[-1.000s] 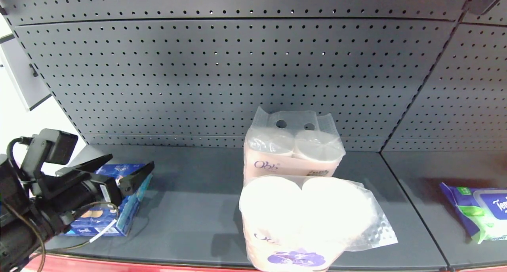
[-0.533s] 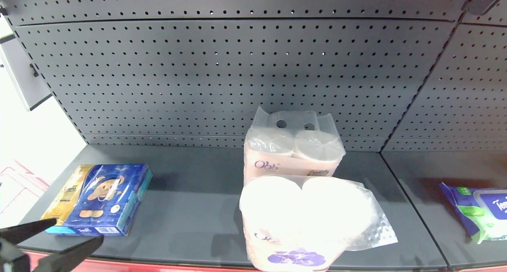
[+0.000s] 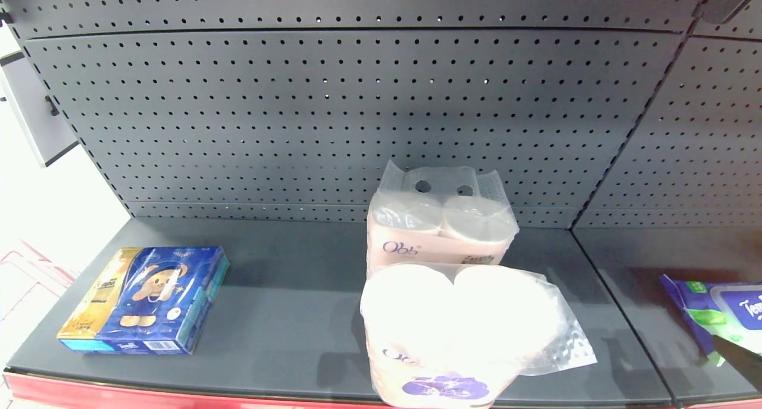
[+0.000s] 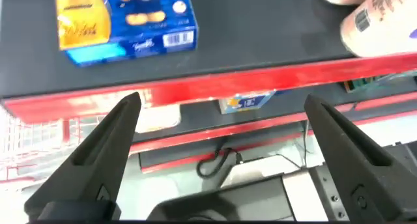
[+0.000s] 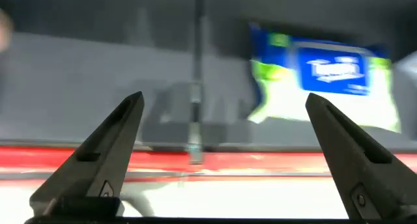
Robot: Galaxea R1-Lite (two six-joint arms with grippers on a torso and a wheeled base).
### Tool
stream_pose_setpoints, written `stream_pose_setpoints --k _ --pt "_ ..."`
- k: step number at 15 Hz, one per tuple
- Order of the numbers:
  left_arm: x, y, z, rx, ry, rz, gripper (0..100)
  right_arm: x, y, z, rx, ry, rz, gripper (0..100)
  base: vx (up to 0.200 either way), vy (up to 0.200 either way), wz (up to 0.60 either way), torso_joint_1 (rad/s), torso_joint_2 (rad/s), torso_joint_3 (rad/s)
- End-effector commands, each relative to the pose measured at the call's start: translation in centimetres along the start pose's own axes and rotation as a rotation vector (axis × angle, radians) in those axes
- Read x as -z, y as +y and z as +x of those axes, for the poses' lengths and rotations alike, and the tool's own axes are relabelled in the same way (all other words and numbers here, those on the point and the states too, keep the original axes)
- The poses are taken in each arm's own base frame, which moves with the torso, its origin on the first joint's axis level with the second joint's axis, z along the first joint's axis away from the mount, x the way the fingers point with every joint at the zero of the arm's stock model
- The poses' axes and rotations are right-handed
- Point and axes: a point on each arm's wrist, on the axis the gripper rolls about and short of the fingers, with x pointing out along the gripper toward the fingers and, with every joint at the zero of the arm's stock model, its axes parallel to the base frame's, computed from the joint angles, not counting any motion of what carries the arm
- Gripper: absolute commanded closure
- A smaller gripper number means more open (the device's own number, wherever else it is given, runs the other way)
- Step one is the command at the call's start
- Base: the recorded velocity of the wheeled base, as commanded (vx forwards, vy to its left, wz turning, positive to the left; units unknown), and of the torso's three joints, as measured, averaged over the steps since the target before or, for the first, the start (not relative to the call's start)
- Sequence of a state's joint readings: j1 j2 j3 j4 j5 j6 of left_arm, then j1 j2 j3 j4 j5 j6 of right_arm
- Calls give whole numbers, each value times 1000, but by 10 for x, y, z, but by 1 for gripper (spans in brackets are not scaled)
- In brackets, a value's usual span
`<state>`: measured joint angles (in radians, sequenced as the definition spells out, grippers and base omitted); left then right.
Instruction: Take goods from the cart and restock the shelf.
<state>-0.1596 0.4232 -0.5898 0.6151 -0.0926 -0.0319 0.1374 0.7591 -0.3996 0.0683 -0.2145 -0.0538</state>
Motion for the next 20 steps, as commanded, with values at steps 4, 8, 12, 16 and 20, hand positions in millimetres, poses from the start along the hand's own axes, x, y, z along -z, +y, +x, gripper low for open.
stream_pose_setpoints --k 4,8,12,16,20 --pt "-1 1 -2 -56 -97 12 0 11 2 29 140 108 -85 0 0 0 0 0 0 0" --pt "-2 1 2 -58 -93 47 0 21 -2 17 168 63 -108 0 0 0 0 0 0 0" --pt "4 2 6 -58 -77 122 0 14 -5 22 204 80 -123 0 0 0 0 0 0 0" --pt "0 2 11 -66 -88 165 0 16 -7 22 227 93 -107 0 0 0 0 0 0 0" --pt "1 3 12 -67 -83 180 0 15 -7 23 226 90 -109 0 0 0 0 0 0 0"
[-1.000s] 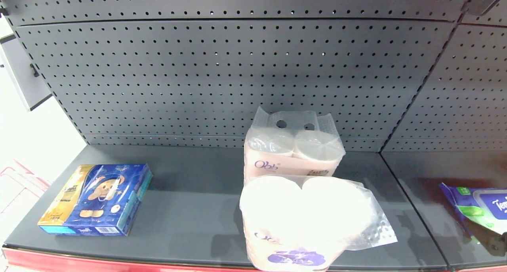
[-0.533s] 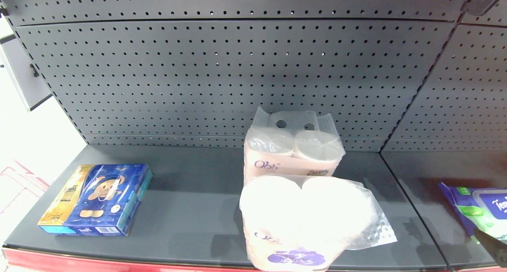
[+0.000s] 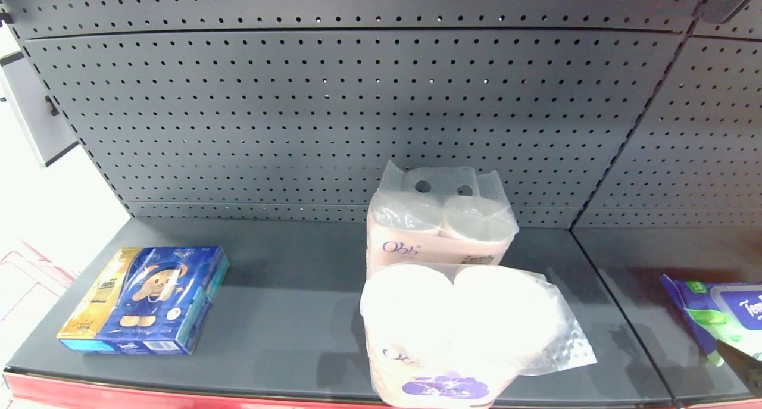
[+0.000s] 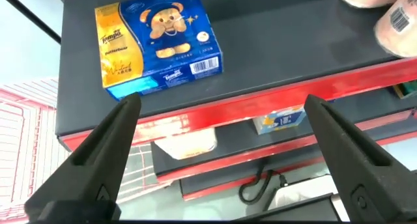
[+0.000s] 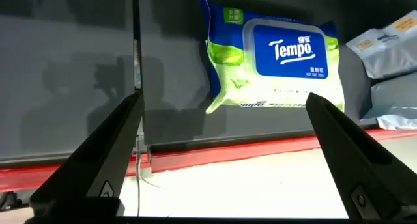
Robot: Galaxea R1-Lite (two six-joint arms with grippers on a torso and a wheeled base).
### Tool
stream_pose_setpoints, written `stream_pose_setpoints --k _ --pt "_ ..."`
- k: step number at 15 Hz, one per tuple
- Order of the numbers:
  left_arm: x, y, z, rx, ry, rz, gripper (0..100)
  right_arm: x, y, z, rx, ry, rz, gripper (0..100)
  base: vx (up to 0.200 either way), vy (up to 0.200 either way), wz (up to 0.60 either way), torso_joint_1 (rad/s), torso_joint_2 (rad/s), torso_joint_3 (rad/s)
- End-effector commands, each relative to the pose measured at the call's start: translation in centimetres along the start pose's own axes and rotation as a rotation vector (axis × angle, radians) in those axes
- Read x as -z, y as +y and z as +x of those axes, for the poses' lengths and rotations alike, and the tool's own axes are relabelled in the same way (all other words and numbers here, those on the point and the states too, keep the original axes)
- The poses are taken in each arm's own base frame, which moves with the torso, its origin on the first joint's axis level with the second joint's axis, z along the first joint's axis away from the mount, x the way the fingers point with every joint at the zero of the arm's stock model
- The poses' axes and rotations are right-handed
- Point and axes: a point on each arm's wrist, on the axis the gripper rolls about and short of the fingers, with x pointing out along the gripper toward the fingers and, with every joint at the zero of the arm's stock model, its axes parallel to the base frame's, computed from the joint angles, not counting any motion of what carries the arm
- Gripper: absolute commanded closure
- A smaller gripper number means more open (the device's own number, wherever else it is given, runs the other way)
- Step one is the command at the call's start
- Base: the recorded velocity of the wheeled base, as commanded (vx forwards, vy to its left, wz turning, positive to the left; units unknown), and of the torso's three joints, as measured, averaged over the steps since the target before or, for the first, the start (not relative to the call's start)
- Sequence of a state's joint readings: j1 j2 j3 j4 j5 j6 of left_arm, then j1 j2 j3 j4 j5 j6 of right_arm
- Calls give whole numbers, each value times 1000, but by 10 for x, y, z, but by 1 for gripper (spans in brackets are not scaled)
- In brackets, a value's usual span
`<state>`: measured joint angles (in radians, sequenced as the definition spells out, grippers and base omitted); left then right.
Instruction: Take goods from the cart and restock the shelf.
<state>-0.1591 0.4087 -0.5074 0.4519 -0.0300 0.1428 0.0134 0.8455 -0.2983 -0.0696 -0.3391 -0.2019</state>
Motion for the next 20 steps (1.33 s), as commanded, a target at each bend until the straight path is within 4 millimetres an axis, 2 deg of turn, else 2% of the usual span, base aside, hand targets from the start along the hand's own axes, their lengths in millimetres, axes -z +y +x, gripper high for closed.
stream_pose_setpoints --k 1,3,20 --pt "0 0 1 0 6 0 0 0 0 0 0 -2 0 0 -200 0 0 -2 2 2" --pt "0 0 1 3 4 0 0 0 0 0 0 -2 -3 0 -200 0 0 7 10 2" --pt "3 -1 -4 -3 -25 2 0 0 0 -2 0 -11 -11 0 0 0 0 0 0 0"
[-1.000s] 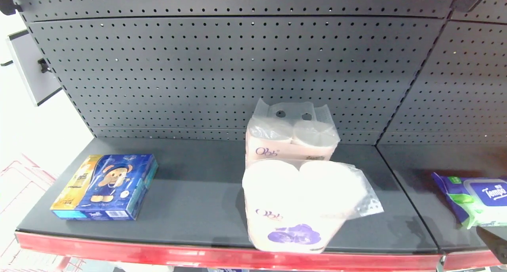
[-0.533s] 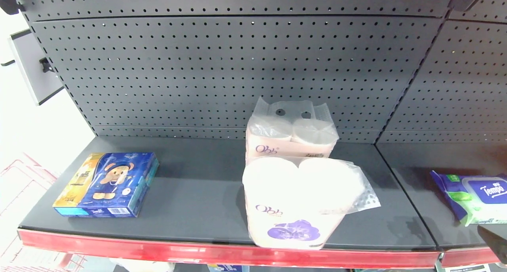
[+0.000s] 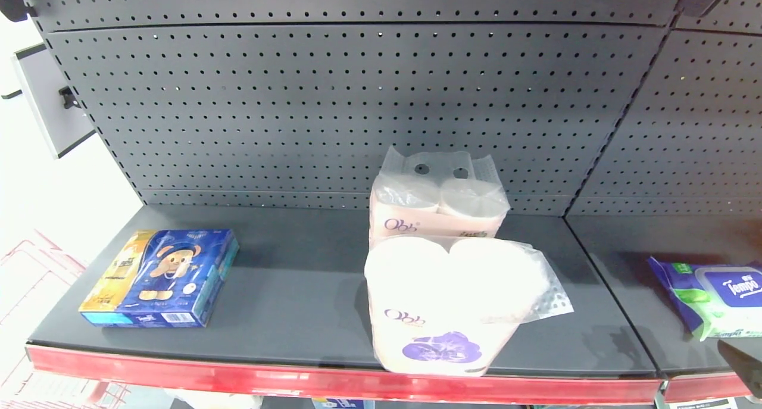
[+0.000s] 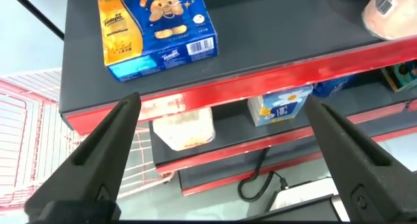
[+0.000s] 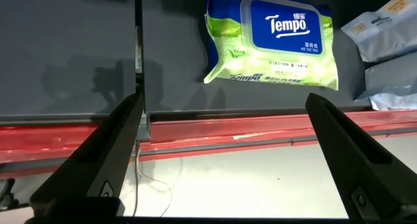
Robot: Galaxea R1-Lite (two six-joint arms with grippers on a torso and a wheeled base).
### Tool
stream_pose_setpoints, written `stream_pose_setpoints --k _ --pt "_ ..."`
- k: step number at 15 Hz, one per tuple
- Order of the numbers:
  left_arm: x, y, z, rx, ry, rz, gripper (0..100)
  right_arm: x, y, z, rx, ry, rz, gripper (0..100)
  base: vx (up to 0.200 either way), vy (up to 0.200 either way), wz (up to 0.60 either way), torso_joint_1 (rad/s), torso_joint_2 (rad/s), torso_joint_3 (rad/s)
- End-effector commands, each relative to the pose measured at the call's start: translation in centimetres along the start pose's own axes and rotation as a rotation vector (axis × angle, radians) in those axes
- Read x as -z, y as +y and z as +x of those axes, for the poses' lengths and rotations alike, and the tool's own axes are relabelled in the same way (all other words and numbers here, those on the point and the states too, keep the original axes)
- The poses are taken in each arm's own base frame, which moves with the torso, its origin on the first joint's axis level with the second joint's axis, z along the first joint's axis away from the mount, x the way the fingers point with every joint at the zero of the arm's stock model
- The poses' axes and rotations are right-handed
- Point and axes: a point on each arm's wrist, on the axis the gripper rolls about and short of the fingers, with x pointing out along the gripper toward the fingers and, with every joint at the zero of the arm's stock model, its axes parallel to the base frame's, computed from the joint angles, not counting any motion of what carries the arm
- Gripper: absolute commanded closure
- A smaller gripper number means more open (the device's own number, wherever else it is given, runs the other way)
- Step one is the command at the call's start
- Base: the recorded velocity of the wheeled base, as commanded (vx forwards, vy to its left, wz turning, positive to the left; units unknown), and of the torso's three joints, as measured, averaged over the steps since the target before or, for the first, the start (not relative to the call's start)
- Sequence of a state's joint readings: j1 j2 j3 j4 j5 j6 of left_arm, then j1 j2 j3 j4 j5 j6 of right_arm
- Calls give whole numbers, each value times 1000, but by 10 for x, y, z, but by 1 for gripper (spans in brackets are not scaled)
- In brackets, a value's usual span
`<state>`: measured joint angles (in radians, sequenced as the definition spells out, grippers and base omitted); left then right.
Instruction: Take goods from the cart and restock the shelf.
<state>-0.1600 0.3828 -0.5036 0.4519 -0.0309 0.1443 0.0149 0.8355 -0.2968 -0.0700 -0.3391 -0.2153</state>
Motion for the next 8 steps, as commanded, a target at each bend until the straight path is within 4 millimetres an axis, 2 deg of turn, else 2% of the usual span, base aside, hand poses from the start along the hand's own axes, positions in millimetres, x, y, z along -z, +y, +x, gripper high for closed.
stream_pose_setpoints --k 1,3,4,8 --pt "1 0 -1 0 -4 0 0 0 0 0 0 -2 0 0 0 0 0 0 0 0" --pt "1 0 -1 -1 -6 0 0 0 0 -1 0 -9 1 0 0 0 0 0 0 0" --pt "1 0 -1 0 -7 1 0 0 0 -1 0 -9 -1 0 0 0 -600 12 7 2" --pt "0 0 -2 -1 -10 1 0 0 0 -1 0 -9 -1 0 0 0 0 0 0 0"
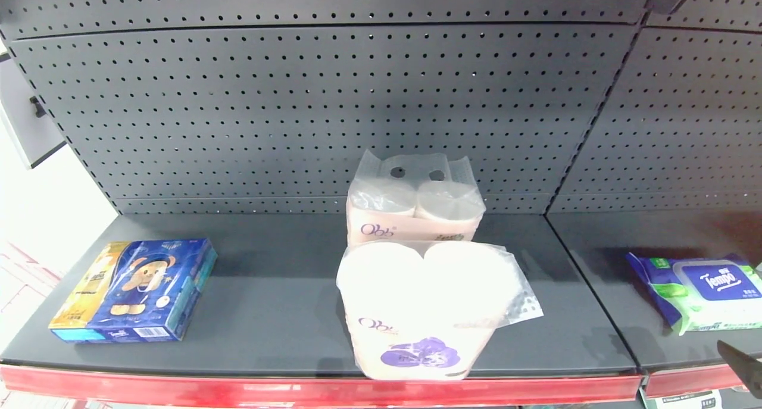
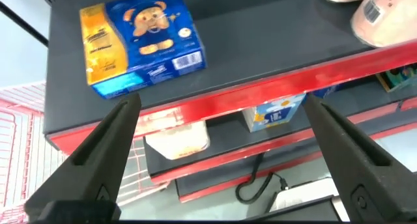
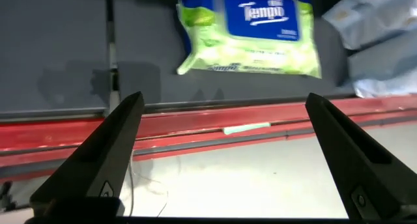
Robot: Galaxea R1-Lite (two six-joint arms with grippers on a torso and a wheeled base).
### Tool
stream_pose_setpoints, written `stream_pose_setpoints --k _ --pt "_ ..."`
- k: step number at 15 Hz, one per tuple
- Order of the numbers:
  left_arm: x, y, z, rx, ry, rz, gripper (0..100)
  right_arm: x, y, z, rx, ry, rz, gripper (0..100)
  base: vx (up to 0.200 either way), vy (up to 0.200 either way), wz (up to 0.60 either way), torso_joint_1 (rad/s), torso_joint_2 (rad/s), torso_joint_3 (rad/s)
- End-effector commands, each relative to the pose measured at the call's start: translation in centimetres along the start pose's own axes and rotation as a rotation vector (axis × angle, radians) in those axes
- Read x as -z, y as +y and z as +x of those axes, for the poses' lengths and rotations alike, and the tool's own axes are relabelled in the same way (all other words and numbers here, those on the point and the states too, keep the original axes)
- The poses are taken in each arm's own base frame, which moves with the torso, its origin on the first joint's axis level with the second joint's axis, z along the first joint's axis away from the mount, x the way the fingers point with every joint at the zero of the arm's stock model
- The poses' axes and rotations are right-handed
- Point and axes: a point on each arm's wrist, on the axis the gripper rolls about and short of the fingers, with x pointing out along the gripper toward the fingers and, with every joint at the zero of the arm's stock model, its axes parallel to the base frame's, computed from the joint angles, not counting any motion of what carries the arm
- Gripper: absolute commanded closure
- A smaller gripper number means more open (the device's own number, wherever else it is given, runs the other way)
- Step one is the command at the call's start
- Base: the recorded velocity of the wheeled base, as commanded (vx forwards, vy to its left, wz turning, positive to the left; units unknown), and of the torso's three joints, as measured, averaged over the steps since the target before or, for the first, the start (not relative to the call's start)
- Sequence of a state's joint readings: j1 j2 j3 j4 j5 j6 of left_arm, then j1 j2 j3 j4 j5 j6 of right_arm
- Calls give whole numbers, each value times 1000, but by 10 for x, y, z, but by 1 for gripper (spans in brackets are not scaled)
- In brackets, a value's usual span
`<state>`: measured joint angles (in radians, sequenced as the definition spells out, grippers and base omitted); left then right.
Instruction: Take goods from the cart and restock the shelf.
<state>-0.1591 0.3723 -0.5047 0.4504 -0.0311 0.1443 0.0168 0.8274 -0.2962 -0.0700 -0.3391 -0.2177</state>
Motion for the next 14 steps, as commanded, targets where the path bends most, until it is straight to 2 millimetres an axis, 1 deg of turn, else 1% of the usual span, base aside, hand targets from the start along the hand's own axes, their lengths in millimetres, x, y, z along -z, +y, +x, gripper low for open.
stream_pose_setpoints --k 1,4,5,6,7,8,9,10,11,12,14 --pt "0 0 0 2 4 0 0 1 0 0 -1 2 -1 0 0 0 0 0 0 0" --pt "0 0 0 0 1 0 0 0 0 0 0 0 -3 0 0 0 0 0 0 0" --pt "1 0 -1 -1 -4 2 0 -5 0 2 -3 -22 1 0 0 0 0 0 0 0" --pt "1 0 -2 0 -8 4 0 -15 2 7 -18 -76 15 0 0 0 0 0 0 0" --pt "2 0 -2 0 -11 12 0 -29 9 12 -80 -164 19 0 0 0 0 0 0 0" --pt "2 0 -2 1 -12 15 0 -42 14 22 -104 -208 23 0 0 0 0 0 0 0" --pt "3 -1 -3 4 -15 15 0 -52 19 31 -117 -227 24 0 0 0 0 0 0 0" --pt "3 -1 -3 5 -17 15 0 -57 26 41 -155 -219 16 0 0 0 0 0 0 0" --pt "3 -1 -3 3 -18 13 0 -56 29 46 -164 -195 18 0 0 0 0 0 0 0" --pt "4 -1 -4 -2 -22 13 0 -55 29 46 -166 -192 22 0 0 0 0 0 0 0" --pt "6 -1 -4 0 -21 12 0 -52 25 50 -95 -161 36 0 0 0 0 0 0 0"
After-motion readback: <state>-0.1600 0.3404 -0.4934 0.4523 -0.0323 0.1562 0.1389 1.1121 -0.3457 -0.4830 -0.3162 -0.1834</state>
